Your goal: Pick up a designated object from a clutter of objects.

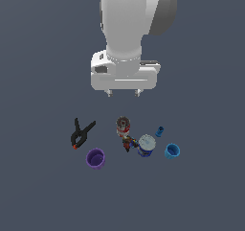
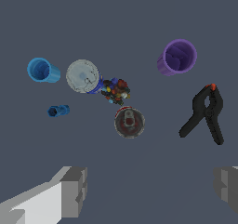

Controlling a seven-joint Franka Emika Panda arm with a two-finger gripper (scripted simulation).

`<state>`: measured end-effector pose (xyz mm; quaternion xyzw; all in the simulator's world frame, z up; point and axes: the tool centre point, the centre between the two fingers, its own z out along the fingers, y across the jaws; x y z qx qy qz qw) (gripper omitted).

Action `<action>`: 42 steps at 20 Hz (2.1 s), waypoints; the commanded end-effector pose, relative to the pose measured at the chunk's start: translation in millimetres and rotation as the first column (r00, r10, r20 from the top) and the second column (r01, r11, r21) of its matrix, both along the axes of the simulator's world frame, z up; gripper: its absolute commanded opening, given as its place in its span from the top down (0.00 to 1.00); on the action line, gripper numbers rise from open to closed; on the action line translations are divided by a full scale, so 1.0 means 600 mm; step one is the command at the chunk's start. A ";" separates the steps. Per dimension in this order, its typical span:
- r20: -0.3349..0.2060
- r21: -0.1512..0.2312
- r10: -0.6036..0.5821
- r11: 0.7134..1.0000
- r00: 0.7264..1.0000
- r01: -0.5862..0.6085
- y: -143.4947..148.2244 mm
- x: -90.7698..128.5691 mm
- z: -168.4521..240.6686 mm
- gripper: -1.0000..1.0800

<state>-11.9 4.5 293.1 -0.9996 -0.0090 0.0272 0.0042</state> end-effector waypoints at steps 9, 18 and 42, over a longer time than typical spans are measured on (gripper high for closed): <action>0.025 -0.013 0.077 0.997 0.997 -0.076 0.041 0.005 0.023 0.04; 0.027 -0.014 0.068 0.998 0.997 -0.067 0.047 0.013 0.014 0.04; 0.052 -0.010 -0.182 0.983 0.982 0.182 0.154 0.149 -0.237 0.04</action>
